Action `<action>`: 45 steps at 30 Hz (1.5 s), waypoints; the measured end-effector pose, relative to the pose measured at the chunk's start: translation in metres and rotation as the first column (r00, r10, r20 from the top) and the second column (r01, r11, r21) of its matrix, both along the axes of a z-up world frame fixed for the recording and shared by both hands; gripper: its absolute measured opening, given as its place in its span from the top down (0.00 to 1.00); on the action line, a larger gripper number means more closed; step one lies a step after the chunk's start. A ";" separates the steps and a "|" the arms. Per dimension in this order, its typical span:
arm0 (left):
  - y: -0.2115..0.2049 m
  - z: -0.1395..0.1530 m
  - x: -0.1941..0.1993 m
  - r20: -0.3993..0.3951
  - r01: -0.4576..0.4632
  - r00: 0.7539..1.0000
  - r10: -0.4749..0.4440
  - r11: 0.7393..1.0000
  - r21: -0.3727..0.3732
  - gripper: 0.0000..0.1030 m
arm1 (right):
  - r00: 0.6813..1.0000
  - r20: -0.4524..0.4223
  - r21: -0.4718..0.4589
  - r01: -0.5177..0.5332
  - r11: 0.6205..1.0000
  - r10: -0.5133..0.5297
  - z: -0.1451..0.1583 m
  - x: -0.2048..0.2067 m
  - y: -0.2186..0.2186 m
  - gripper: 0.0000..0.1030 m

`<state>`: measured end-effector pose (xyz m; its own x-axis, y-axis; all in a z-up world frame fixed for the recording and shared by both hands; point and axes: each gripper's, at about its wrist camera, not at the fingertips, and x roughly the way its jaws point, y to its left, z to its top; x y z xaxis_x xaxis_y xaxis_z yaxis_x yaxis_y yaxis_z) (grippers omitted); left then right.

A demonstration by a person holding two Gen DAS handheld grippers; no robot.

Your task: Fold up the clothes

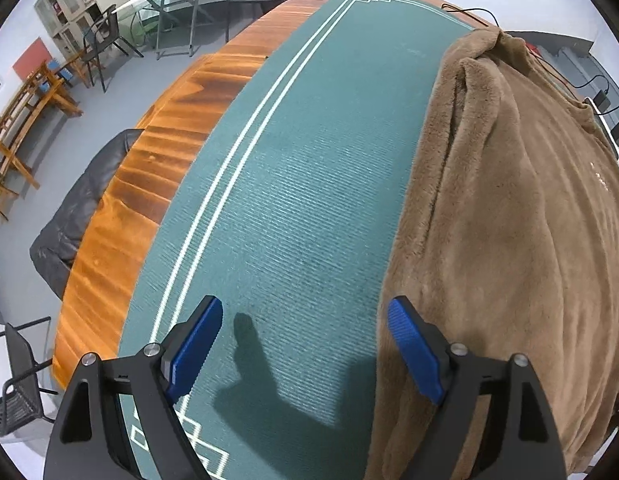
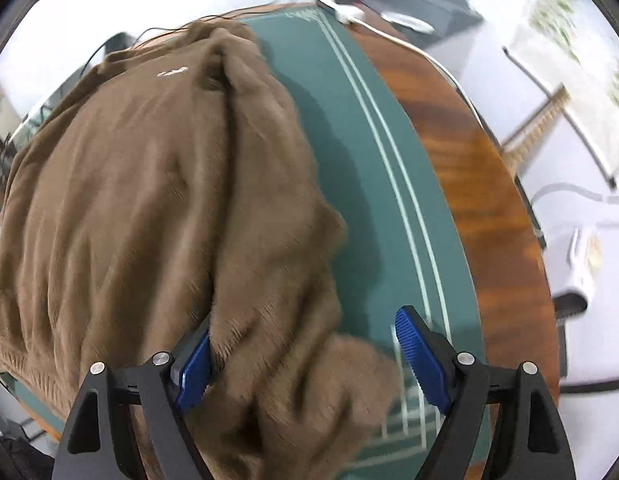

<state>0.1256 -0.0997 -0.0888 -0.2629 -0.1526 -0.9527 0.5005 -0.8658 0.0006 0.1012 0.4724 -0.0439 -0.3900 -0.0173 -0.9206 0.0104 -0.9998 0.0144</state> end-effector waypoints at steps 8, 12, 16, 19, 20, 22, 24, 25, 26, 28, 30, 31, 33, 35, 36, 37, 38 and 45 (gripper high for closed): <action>0.026 0.008 0.003 0.004 0.041 0.999 -0.041 0.999 -0.016 0.15 | 0.999 -0.024 -0.053 -0.041 0.998 0.039 -0.006 0.005 -0.012 0.17; 0.030 0.013 0.009 -0.006 0.032 0.999 -0.032 0.999 -0.016 0.15 | 0.994 -0.047 0.046 -0.099 0.994 0.101 -0.001 0.000 -0.021 0.38; 0.031 0.015 0.014 -0.012 0.013 1.000 -0.013 1.000 -0.015 0.15 | 0.994 -0.081 0.086 -0.069 0.994 0.076 0.010 -0.005 -0.006 0.60; 0.029 0.016 0.017 -0.013 0.000 1.000 -0.001 1.000 -0.011 0.15 | 0.993 -0.117 0.145 -0.010 0.989 0.027 0.020 -0.011 0.018 0.63; 0.029 0.017 0.018 -0.014 -0.003 1.000 0.003 1.000 -0.010 0.15 | 0.992 -0.129 0.156 0.018 0.988 0.003 0.024 -0.014 0.027 0.63; 0.030 0.019 0.018 -0.016 0.000 1.000 0.000 1.000 -0.015 0.15 | 0.987 -0.153 0.176 0.075 0.982 -0.047 0.031 -0.019 0.045 0.63; 0.031 0.021 0.017 -0.018 0.006 1.000 -0.006 1.000 -0.020 0.15 | 0.981 -0.176 0.202 0.116 0.973 -0.081 0.037 -0.020 0.054 0.63; 0.033 0.022 0.016 -0.019 0.011 1.000 -0.011 1.000 -0.022 0.15 | 0.977 -0.188 0.214 0.137 0.967 -0.097 0.040 -0.020 0.059 0.63; 0.035 0.023 0.016 -0.019 0.016 1.000 -0.016 1.000 -0.024 0.15 | 0.976 -0.193 0.202 0.142 0.969 -0.103 0.040 -0.020 0.059 0.60; 0.038 0.024 0.014 -0.020 0.025 0.999 -0.026 0.999 -0.027 0.15 | 0.978 -0.188 0.152 0.121 0.981 -0.092 0.037 -0.021 0.057 0.58; 0.040 0.022 0.011 -0.019 0.033 0.999 -0.034 0.999 -0.027 0.15 | 0.983 -0.172 0.131 0.083 0.988 -0.059 0.031 -0.020 0.047 0.50; 0.041 0.022 0.010 -0.017 0.035 0.999 -0.036 0.999 -0.028 0.15 | 0.984 -0.170 0.119 0.067 0.991 -0.046 0.027 -0.023 0.041 0.34; 0.042 0.020 0.006 -0.012 0.038 0.999 -0.039 0.999 -0.032 0.15 | 0.985 -0.173 0.089 0.034 0.995 -0.018 0.024 -0.022 0.026 0.26; 0.040 0.017 0.002 -0.009 0.040 0.999 -0.040 0.998 -0.041 0.15 | 0.985 -0.174 0.063 -0.004 0.998 0.015 0.028 -0.012 0.008 0.26; 0.041 0.017 0.001 -0.009 0.041 0.999 -0.042 0.998 -0.048 0.15 | 0.984 -0.176 0.059 -0.012 0.998 0.023 0.029 -0.009 0.002 0.26; 0.038 0.015 -0.001 -0.009 0.043 0.999 -0.043 0.998 -0.054 0.15 | 0.983 -0.179 0.047 -0.019 0.999 0.027 0.028 -0.010 0.001 0.26; 0.038 0.015 -0.003 -0.010 0.044 0.999 -0.045 0.997 -0.060 0.15 | 0.983 -0.181 0.028 -0.032 0.999 0.036 0.029 -0.010 -0.002 0.26; 0.037 0.018 -0.003 -0.023 0.031 0.999 -0.033 0.996 -0.082 0.15 | 0.983 -0.156 -0.107 -0.113 0.988 0.095 0.026 -0.003 -0.033 0.26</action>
<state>0.1224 -0.0626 -0.0708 -0.2917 -0.2208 -0.9307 0.4728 -0.8791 0.0603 0.0985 0.4393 -0.0175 -0.5141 -0.1668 -0.8413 0.1249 -0.9850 0.1190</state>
